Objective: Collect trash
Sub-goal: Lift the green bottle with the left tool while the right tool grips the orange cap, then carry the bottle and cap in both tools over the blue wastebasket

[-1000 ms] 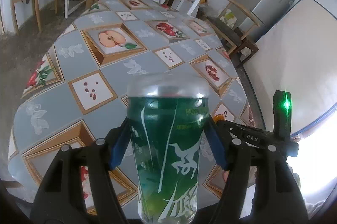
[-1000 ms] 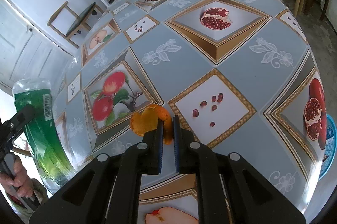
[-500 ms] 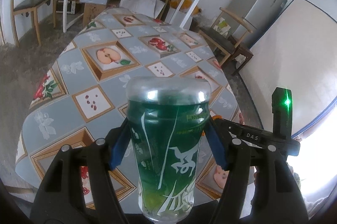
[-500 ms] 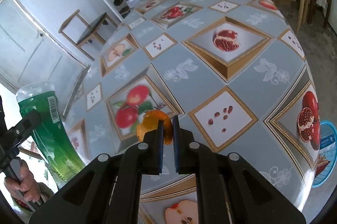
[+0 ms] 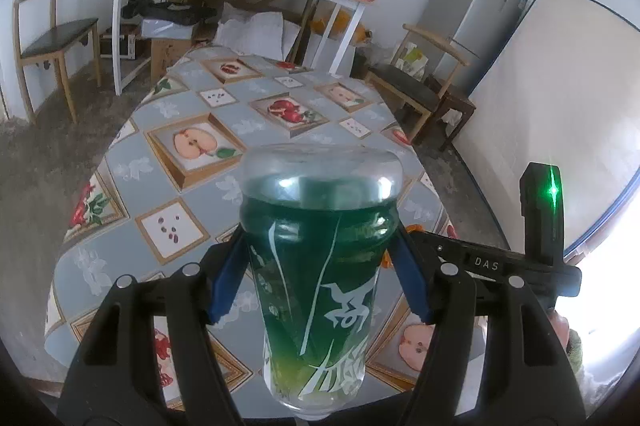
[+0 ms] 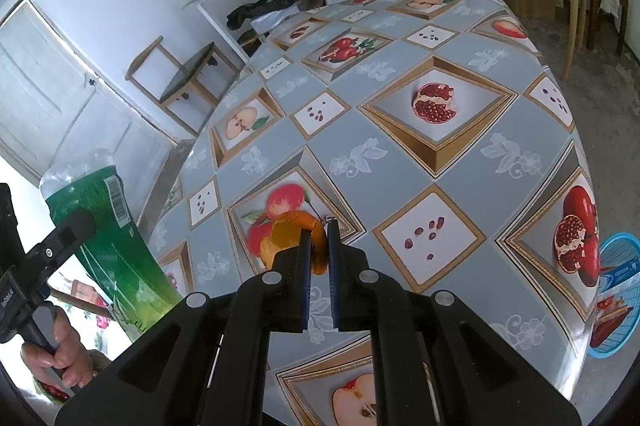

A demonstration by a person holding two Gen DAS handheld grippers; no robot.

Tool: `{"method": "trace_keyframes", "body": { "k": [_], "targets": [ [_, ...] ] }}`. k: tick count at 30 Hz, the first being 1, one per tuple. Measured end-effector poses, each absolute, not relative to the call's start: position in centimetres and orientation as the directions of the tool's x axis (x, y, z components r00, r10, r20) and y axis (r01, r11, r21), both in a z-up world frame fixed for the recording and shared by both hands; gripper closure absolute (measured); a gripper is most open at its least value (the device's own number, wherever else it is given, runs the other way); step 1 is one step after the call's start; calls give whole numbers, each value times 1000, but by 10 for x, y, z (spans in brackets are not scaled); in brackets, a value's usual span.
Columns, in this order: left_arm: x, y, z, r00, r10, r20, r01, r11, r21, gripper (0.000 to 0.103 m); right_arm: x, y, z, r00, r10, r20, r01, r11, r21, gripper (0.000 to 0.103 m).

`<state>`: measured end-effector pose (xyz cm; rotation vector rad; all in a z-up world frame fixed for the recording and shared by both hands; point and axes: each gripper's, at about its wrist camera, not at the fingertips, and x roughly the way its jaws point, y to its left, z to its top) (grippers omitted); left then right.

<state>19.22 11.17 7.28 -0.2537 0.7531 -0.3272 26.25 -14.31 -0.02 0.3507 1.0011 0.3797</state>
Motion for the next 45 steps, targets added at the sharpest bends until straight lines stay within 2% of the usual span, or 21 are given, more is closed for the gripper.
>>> {"method": "trace_keyframes", "body": {
  "k": [15,30,34,40,45],
  "targets": [
    [186,103,93,731,-360,-580,224,929,-293,39,258,-145,17,517,472,-714,-156,873,463,95],
    [183,73,124,747,-414,-520,297,908,-297,40,229,-193,48,628,442,-641,-113,866,487,95],
    [187,49,136,719,-478,-505,364,877,-312,40,209,-233,63,698,380,-606,-48,870,490,95],
    [195,-16,153,626,-614,-481,517,788,-333,40,142,-330,82,812,176,-556,142,865,481,95],
    [201,-93,157,496,-722,-483,639,680,-360,40,80,-408,64,818,-6,-575,341,810,476,95]
  ]
}}
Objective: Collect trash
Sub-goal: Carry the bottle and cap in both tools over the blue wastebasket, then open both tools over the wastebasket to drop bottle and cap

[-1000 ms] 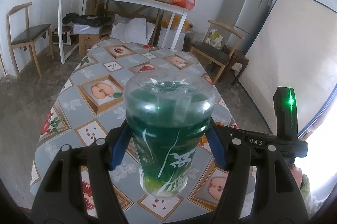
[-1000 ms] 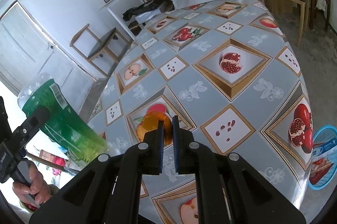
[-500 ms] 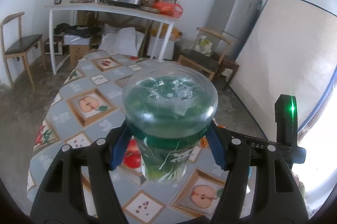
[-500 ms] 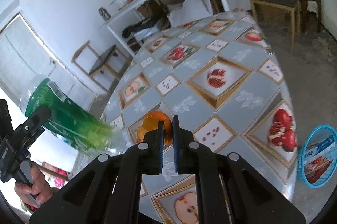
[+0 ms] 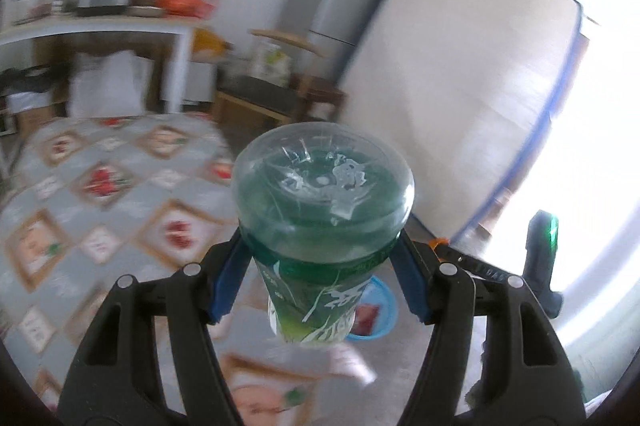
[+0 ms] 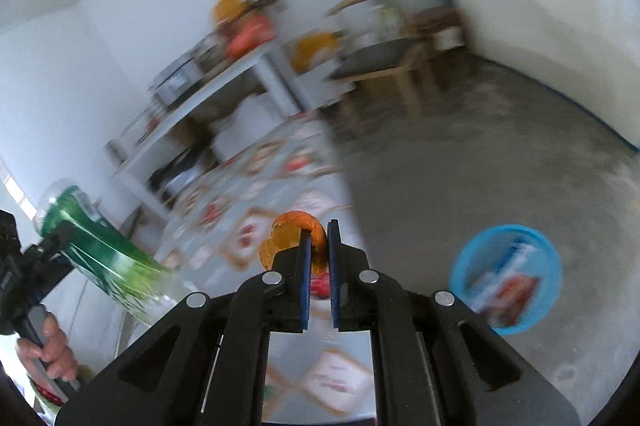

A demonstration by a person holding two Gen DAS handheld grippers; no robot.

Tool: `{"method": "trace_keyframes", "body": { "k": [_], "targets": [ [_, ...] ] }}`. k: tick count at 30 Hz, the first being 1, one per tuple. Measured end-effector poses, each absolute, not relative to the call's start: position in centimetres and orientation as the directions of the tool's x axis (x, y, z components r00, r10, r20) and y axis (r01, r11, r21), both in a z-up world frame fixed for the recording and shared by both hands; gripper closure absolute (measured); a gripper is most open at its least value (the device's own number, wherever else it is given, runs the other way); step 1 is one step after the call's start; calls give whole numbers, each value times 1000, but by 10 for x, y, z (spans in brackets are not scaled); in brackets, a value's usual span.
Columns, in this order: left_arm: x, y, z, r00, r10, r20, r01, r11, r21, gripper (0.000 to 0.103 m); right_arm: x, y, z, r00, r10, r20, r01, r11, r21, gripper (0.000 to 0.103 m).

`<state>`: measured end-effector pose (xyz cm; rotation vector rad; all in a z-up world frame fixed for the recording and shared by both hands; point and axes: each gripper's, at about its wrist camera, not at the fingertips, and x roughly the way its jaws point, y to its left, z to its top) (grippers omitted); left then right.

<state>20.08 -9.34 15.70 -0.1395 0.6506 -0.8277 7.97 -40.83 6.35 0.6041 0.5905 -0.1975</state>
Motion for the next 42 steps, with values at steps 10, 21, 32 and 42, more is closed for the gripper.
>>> {"method": "trace_keyframes", "body": {
  "k": [10,21,32,42],
  "targets": [
    [218,-273,89,243,-709,-662,732,582,-355,40,17,-511,-59,665,-92,-741,624,613,484,95],
    [238,-422,-24,43,-556,-830,737,579,-350,37,63,-578,-193,555,21,-832,732,462,500,93],
    [250,-437,-75,-24,-529,-848,691,604,-397,26,95,-615,-284,390,47,-920,825,426,371,58],
    [240,-384,-35,47,-599,-800,702,589,-400,26,72,-613,-264,420,19,-907,828,402,392,56]
  ]
}}
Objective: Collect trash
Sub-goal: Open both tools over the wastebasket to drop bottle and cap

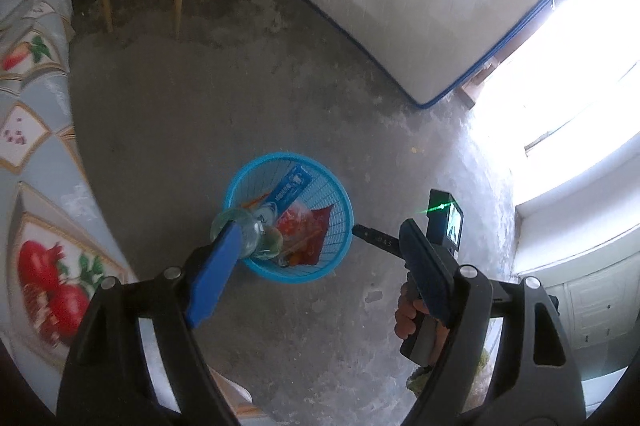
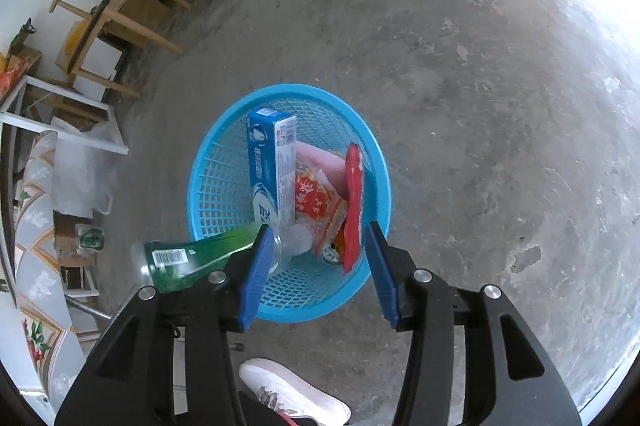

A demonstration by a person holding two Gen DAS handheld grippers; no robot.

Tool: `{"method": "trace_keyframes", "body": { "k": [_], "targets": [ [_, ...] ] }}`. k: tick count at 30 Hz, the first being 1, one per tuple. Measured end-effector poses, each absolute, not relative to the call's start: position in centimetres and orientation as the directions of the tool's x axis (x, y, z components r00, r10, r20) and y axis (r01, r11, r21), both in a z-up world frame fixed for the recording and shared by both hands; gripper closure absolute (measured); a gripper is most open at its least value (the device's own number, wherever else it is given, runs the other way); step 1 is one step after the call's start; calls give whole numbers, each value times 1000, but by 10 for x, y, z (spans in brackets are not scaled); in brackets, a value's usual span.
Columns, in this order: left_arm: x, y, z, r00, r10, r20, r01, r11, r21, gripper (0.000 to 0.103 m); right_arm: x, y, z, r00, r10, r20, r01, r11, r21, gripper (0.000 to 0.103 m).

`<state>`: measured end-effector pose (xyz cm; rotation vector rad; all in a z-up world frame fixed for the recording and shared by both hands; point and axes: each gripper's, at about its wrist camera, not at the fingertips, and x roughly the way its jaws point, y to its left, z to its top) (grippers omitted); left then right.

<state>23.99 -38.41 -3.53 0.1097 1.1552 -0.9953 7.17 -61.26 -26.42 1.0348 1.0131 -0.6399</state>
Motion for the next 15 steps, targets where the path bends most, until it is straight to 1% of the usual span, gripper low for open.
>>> {"method": "trace_keyframes", "body": {
  "k": [8,13,14,15],
  "targets": [
    [221,-342,3,112,-647,-754,717,578,-389,26,53,-589,-245,450,17,-893,809,416,416,55],
    [195,-295,35,191,-686,-702,753,561,-344,24,38,-564,-210,489,-10,-872,775,463,429,55],
    [189,-283,42,222,-690,-689,750,572,-331,22,34,-554,-196,504,-23,-864,759,489,430,54],
    [184,-268,48,253,-696,-672,748,581,-320,21,31,-545,-184,516,-36,-856,744,513,427,49]
  ]
}}
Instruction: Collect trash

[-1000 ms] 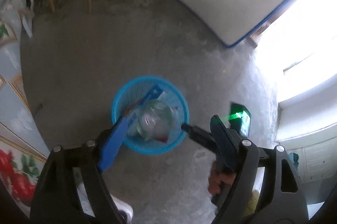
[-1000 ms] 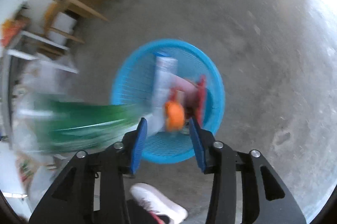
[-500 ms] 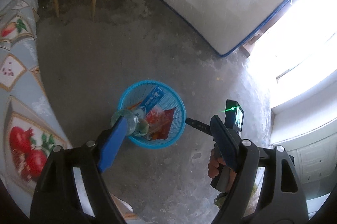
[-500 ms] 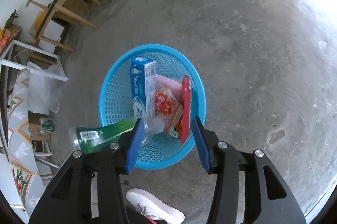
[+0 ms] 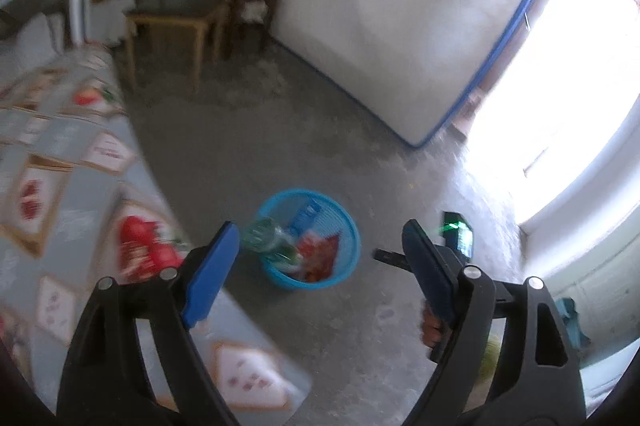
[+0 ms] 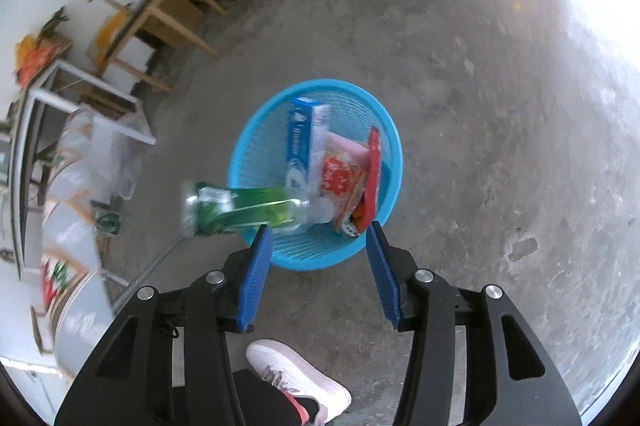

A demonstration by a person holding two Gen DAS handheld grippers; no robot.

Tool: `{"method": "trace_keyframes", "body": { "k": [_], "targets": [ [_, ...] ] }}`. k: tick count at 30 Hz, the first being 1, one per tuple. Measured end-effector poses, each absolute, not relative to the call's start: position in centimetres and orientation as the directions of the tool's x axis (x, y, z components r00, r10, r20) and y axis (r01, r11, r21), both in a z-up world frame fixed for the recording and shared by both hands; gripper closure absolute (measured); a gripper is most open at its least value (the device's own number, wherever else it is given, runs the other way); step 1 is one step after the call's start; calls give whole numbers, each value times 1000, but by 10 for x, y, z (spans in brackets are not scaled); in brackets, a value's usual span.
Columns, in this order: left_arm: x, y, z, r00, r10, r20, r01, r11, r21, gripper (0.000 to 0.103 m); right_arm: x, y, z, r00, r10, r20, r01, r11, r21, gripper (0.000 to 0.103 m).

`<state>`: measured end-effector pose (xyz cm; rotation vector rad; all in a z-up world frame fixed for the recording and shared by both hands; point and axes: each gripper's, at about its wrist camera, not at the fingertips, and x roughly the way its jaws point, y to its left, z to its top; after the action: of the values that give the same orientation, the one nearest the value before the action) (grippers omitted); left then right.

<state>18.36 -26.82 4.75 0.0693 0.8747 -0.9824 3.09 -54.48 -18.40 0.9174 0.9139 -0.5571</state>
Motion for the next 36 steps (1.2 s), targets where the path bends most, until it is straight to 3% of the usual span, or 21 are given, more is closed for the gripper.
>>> {"method": "trace_keyframes", "body": {
  "k": [7,14,19,26,31,36],
  "targets": [
    [139,-161,76,486,-669,-563,653,706,-274,9,16,-459,-86,619,-118,-777,581,734,352,29],
    [86,-78,83,655,-554,-514,473,831,-294,8,9,-364,-2,748,-152,-646,387,890,240,7],
    [58,-56,82,751,-431,-500,358,902,-241,8,3,-316,26,787,-162,-595,332,924,187,7],
    [31,-65,57,796,-235,-557,223,971,-92,8,5,-280,32,786,-234,-572,353,929,106,6],
    [23,-78,43,764,-243,-598,279,960,-32,8,-3,-269,34,769,-378,-516,426,904,-28,6],
    [33,-84,32,737,-226,-637,258,965,-44,8,-14,-273,28,748,-426,-509,466,883,-53,6]
  ]
}}
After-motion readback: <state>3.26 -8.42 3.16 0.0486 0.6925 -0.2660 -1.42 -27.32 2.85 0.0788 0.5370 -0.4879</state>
